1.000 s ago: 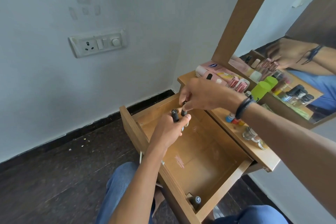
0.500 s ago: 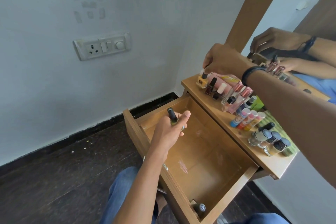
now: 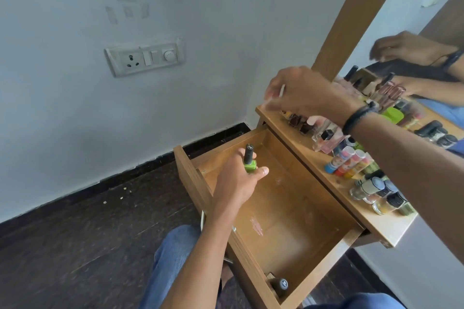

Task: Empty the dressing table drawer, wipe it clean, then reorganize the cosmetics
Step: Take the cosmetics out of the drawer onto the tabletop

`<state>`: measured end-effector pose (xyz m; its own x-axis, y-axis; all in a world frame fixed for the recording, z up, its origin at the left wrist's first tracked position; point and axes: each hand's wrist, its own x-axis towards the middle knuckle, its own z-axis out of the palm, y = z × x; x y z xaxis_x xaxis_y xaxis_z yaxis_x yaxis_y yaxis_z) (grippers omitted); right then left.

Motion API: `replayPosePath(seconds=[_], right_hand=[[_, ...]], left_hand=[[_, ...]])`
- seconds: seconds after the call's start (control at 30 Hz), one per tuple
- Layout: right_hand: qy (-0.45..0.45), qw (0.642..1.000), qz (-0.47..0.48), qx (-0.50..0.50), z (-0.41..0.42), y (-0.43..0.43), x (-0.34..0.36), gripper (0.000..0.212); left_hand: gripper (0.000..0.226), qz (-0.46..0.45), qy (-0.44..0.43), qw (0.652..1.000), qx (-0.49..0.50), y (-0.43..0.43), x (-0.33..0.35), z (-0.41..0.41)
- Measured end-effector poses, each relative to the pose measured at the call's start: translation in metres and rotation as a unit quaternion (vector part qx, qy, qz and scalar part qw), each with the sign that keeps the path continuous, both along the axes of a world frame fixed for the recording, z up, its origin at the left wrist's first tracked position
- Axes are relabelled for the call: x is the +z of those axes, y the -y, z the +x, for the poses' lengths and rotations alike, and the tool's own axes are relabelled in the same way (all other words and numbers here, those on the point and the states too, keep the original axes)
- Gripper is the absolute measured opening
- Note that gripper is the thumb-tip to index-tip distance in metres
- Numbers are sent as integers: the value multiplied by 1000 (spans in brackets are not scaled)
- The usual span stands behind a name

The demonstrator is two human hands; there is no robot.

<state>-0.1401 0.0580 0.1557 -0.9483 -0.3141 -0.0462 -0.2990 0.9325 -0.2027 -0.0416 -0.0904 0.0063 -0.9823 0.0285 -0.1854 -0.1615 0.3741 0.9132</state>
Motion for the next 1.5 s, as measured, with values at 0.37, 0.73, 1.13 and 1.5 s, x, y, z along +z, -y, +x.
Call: replayPosePath(seconds=[0.37, 0.73, 1.13, 1.5], right_hand=[[115, 992, 17, 44, 47, 22, -36, 17], [49, 995, -16, -81, 13, -3, -12, 16], [-51, 979, 140, -138, -6, -13, -12, 21], [-62, 985, 120, -106, -2, -21, -9, 29]], left_hand=[[31, -10, -11, 1000, -25, -7, -2, 3], [66, 79, -29, 996, 20, -2, 6, 1], [40, 60, -16, 998, 0, 0, 3, 1], [38, 45, -11, 999, -8, 0, 1, -1]])
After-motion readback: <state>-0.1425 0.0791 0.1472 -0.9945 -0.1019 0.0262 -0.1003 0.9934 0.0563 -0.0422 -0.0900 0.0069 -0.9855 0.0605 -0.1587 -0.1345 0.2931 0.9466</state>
